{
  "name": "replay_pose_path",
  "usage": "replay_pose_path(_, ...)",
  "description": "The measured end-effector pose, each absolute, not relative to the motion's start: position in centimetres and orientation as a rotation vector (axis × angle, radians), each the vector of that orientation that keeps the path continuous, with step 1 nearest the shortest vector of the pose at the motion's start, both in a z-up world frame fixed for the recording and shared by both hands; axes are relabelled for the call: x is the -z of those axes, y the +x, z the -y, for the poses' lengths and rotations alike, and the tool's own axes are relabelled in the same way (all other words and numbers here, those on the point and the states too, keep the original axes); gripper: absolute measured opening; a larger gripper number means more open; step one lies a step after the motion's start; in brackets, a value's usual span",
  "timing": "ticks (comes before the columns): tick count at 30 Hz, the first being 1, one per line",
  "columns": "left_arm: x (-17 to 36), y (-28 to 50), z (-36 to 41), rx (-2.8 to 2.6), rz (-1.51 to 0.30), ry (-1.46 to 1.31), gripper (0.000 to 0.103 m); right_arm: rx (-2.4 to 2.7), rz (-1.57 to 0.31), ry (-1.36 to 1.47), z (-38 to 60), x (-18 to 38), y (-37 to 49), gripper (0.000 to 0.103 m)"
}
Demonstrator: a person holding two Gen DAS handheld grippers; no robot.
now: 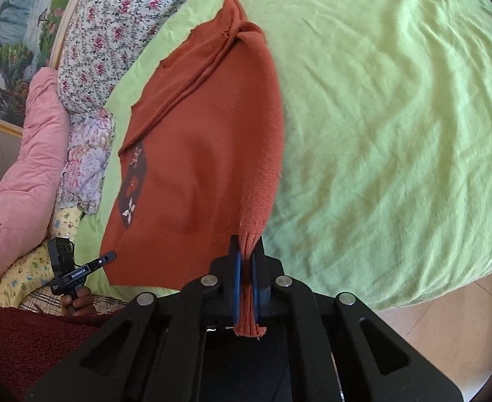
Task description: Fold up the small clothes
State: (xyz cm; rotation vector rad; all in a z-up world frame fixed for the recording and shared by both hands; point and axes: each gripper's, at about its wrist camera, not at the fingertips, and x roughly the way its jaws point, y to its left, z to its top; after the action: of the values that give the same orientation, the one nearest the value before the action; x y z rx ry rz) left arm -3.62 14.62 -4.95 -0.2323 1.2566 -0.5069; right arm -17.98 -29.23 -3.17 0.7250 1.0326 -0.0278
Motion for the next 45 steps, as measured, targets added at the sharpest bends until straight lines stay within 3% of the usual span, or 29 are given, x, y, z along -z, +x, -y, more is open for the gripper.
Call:
replay_pose_path(11, -1.0, 2.3, -15.2, 0.512, -1.079, -0.332, 0.006, -0.040, -0.842, 0.766, 30.3, -3.2, -12.9, 0.006)
replay_pose_path(23, -3.7, 16.4, -12.2, 0.436, -0.946, -0.341, 0.006, -0.014, -0.728, 0.721, 35.7, -6.0, 0.8, 0.006)
replay_pose_path(32, -1.6, 25.6, -9.6, 0.386, -0.972, -0.346, 0.006, 0.028, -0.725, 0.709, 39.8, -4.8, 10.6, 0.006)
replay_pose_path(45, 6.6, 34.5, -8.2, 0.242, -1.120, -0.331, 0.009, 0.145, -0.901, 0.716, 43.5, 2.0, 18.8, 0.008)
